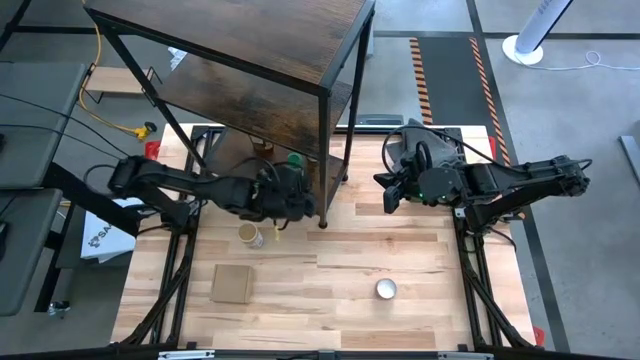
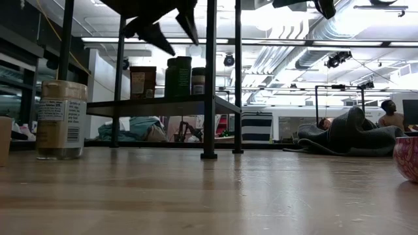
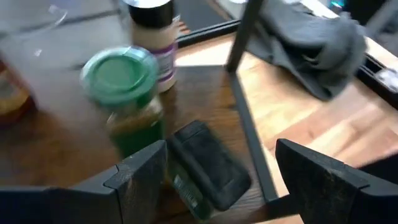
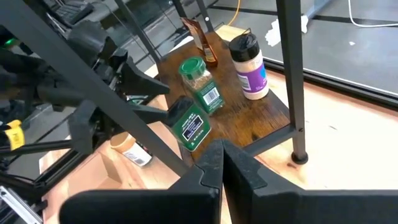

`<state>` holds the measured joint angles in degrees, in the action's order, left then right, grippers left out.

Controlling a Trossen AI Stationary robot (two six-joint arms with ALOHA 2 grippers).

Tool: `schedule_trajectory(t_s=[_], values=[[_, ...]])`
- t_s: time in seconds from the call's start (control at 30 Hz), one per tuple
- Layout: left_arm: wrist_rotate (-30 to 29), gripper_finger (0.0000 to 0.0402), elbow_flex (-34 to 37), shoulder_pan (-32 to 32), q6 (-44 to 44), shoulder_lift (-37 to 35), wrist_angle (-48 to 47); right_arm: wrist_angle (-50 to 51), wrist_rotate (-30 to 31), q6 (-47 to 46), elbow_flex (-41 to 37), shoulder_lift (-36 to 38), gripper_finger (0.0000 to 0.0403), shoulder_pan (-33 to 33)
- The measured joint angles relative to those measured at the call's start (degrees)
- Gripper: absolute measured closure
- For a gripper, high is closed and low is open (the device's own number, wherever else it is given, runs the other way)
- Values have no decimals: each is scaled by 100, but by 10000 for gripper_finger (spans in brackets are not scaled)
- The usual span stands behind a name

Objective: Shelf spices
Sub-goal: Remove the black seasoning can from the shelf

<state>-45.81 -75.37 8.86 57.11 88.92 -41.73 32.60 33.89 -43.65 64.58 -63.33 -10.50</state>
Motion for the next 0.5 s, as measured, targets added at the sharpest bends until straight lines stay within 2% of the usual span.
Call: schedule_trajectory(t_s=[0.1,0.3,0.5], values=[[34,104,6,-72,776,71,-222,35,0,0,-2,0,403,0],[87,104,153,-220,1680,89,-205,70,-2,-1,-2,0,403,0],[208,104,153,-297,1866,90,66,83,-4,-1,-2,0,403,0]])
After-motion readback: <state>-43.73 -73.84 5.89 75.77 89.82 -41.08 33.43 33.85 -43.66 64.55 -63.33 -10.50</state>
